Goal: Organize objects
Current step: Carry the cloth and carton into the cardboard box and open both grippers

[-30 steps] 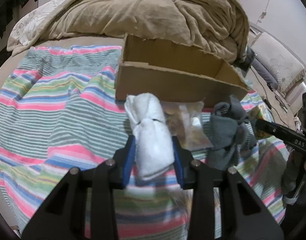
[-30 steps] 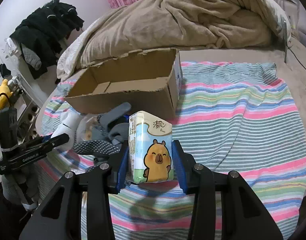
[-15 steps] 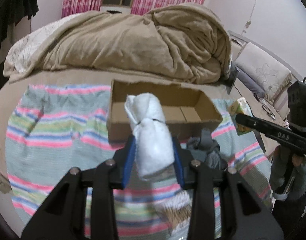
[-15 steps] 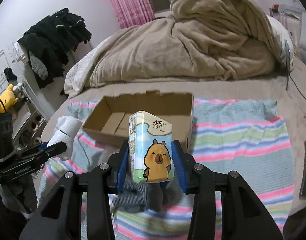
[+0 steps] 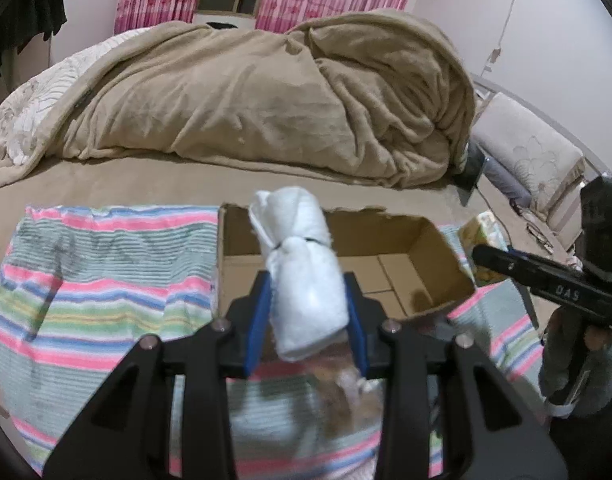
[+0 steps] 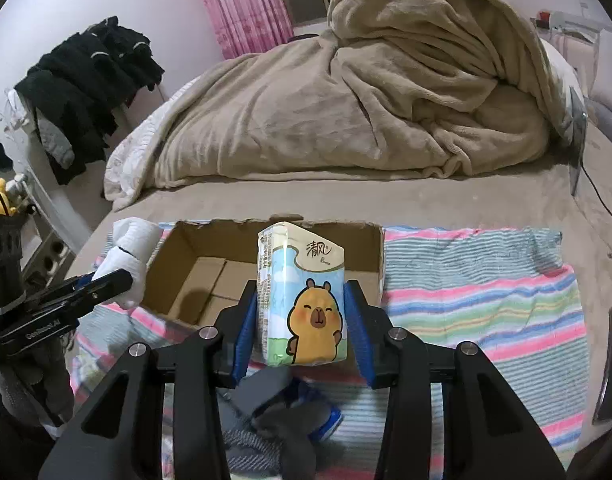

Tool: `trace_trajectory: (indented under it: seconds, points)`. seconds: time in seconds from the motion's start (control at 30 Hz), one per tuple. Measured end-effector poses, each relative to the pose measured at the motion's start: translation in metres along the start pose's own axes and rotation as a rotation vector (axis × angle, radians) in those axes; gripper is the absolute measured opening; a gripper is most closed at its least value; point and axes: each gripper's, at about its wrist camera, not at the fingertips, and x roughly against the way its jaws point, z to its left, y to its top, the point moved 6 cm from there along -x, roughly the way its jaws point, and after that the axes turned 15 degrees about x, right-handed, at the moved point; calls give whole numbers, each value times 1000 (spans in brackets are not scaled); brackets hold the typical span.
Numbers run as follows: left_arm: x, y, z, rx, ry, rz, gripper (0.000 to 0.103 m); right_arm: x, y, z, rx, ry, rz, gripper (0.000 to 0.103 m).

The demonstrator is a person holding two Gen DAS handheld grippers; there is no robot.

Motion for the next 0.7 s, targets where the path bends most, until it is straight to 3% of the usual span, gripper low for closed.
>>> trace_trajectory:
  seconds: [0.23,0.43,0.5,0.7]
  points:
    - [-43,-7,20,17,63,55,36,-34,-4,-8,0,-26,54,44]
    - [-51,-10,23,16,62,75,40,-46,-10,-11,-9,-41,69,46]
    - [-50,-10,20,13,61,76,41,-45,-9,-12,-9,-46,66,52]
    - [-34,-12,13,-4,80,41,63,-32,-8,-5,6,-52,47,63]
